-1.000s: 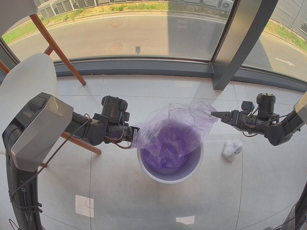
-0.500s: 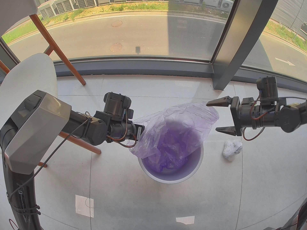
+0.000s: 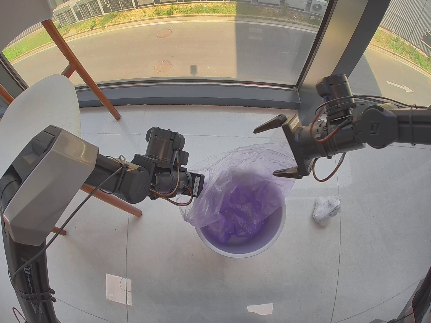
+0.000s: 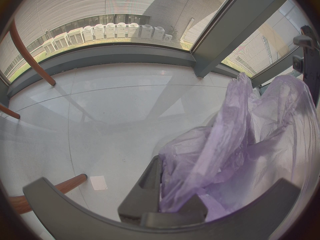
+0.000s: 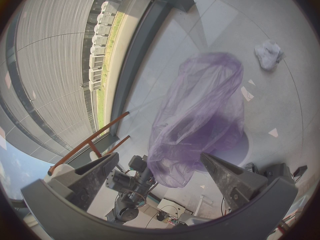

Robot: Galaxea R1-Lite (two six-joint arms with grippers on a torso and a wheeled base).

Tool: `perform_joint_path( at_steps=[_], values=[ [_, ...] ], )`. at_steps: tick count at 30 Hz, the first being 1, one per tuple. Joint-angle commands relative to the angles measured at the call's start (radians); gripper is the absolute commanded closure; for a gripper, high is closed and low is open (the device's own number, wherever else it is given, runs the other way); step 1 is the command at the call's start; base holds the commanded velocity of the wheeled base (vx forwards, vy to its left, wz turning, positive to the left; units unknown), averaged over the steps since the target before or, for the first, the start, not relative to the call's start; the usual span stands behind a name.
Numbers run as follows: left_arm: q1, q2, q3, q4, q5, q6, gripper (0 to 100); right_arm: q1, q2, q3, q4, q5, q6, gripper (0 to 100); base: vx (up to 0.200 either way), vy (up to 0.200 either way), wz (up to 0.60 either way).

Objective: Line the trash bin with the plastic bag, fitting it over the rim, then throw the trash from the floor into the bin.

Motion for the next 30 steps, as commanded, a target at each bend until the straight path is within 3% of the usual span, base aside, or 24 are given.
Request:
perform_joint_path(
  at_steps=[1, 9, 16, 17, 26, 30],
  values=[
    [-0.002, -0.007, 0.0, -0.001, 0.0, 0.001, 100, 0.026, 0.104, -0.061, 0.019, -0.007, 0.008, 0, 0.0, 0.0, 0.0],
    [-0.014, -0.004, 0.003, -0.046, 0.002, 0.001, 100, 0.032, 0.156, -0.096, 0.016, -0.007, 0.011, 0, 0.0, 0.0, 0.0],
    [-0.016, -0.006, 0.005, -0.054, 0.003, 0.001, 100, 0.041, 0.216, -0.191, 0.025, -0.043, 0.086, 0, 0.0, 0.0, 0.0],
    [-0.016, -0.007, 0.005, -0.052, 0.003, 0.001, 100, 0.044, 0.216, -0.191, 0.025, -0.044, 0.086, 100, 0.0, 0.0, 0.0],
    [-0.013, -0.009, 0.008, -0.047, 0.009, 0.001, 100, 0.075, 0.176, -0.18, 0.208, -0.052, 0.069, 100, 0.0, 0.0, 0.0],
    [-0.006, -0.018, 0.045, -0.046, 0.008, 0.001, 100, 0.062, 0.115, -0.094, 0.237, -0.064, -0.011, 100, 0.0, 0.0, 0.0]
  ],
)
